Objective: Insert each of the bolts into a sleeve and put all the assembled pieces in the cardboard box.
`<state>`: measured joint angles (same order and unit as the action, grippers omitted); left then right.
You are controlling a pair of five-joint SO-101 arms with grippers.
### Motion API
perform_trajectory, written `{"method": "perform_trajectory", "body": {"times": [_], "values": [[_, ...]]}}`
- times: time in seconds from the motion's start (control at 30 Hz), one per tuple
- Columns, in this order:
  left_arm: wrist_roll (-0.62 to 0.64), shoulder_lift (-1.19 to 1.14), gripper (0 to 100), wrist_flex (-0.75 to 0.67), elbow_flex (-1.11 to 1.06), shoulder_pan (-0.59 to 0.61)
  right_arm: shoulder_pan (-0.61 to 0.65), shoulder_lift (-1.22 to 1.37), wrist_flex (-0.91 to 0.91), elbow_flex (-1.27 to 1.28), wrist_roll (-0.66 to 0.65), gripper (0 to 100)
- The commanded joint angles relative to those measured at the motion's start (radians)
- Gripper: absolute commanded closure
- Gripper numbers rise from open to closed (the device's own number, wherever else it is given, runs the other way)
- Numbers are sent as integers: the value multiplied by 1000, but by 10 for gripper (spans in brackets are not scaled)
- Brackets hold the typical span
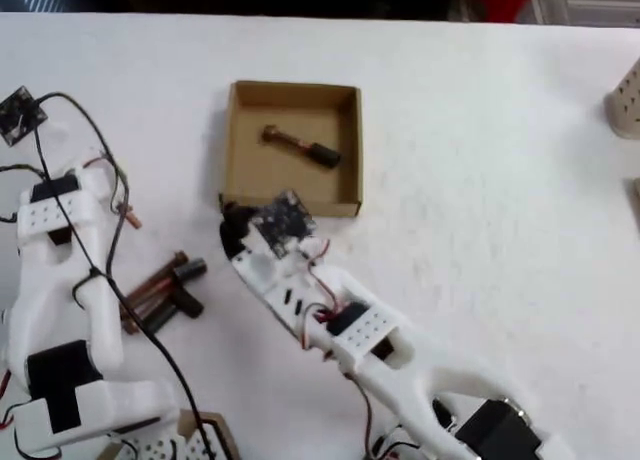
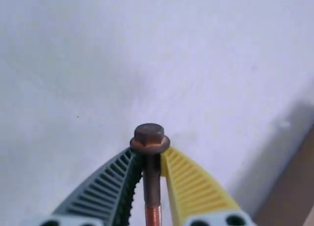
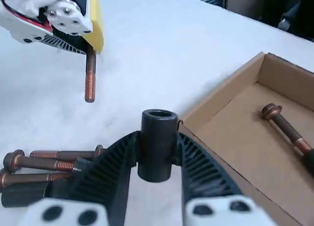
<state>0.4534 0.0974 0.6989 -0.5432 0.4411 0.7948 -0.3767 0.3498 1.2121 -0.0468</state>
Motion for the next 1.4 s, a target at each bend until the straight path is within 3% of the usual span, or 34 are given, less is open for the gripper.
{"method": "perform_trajectory", "body": {"times": [0.0,0.17,0.53,0.67,0.9,1.17,1.37], "values": [[-14,67,980,-26,23,-18,-8,-39,163,26,26,979],[-104,147,980,-14,37,-27,-10,19,300,40,170,979],[-367,447,980,31,15,-217,7,352,776,37,51,979],[-428,499,980,31,15,-285,15,355,786,40,52,981],[-430,579,980,28,-2,-404,18,355,785,40,52,981],[-428,880,980,-284,-376,-489,18,355,785,38,54,981],[-427,1015,980,-259,-411,-504,19,360,783,35,54,981]]}}
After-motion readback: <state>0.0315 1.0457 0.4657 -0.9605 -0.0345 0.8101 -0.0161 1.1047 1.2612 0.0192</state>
